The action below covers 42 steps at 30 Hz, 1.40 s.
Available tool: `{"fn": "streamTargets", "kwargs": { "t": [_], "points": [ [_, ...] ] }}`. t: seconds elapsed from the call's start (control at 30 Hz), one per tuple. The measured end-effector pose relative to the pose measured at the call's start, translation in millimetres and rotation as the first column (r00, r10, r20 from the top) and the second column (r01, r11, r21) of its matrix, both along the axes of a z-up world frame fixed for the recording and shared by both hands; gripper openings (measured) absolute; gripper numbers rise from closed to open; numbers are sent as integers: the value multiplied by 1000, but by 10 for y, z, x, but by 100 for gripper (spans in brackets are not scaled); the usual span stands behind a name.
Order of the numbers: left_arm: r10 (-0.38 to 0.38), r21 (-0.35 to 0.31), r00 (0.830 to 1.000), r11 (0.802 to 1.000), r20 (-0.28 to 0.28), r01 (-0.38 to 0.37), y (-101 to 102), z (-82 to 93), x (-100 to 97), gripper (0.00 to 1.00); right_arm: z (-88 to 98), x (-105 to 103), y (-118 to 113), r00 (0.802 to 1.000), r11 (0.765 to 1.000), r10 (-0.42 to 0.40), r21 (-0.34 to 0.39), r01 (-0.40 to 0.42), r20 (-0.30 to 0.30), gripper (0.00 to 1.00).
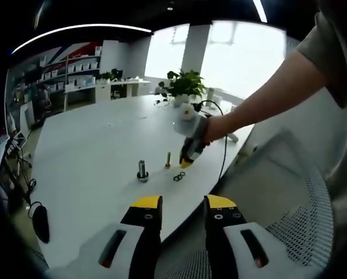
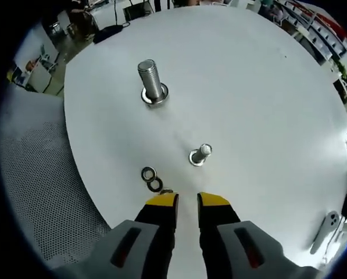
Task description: Place the washer onto the threaded stud by aligning its center hole with the stud, sliding it down to the base, and recovering from edge contact or off-axis alignment until the washer reaches the visible bottom stop.
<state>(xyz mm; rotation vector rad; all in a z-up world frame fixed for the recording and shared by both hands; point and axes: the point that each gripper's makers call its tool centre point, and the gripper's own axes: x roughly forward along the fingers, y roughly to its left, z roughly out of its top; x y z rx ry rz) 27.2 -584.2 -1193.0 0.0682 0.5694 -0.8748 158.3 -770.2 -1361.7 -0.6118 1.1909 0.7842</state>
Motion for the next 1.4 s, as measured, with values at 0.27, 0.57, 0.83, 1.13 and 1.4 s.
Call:
{"fn": "streamTargets", "kwargs": {
  "t": [0.27,0.57,0.83,1.13,1.4],
  "points": [
    [2,1,1000,1000,3,-2,6,2,4,27,-80,-180,137,997,997,78,13,-78,-6,16],
    [4,4,1000,1000,1,-4,11,-5,3,27,-103,-94,82,996,996,84,-18,-84,19,15],
    [1,3,1000,1000,0,-1,7,-5,3,27,-108,-68,18,996,997,76,-28,-75,38,16],
    [-1,0,1000,1000,0,1,-1,-1,0,26,-102,-29,12,996,997,72,-25,-71,44,19],
    [5,1,1000,1000,0,-5,8,1,7,26,-55,28,41,990,995,103,-29,-101,99,20]
  ]
}}
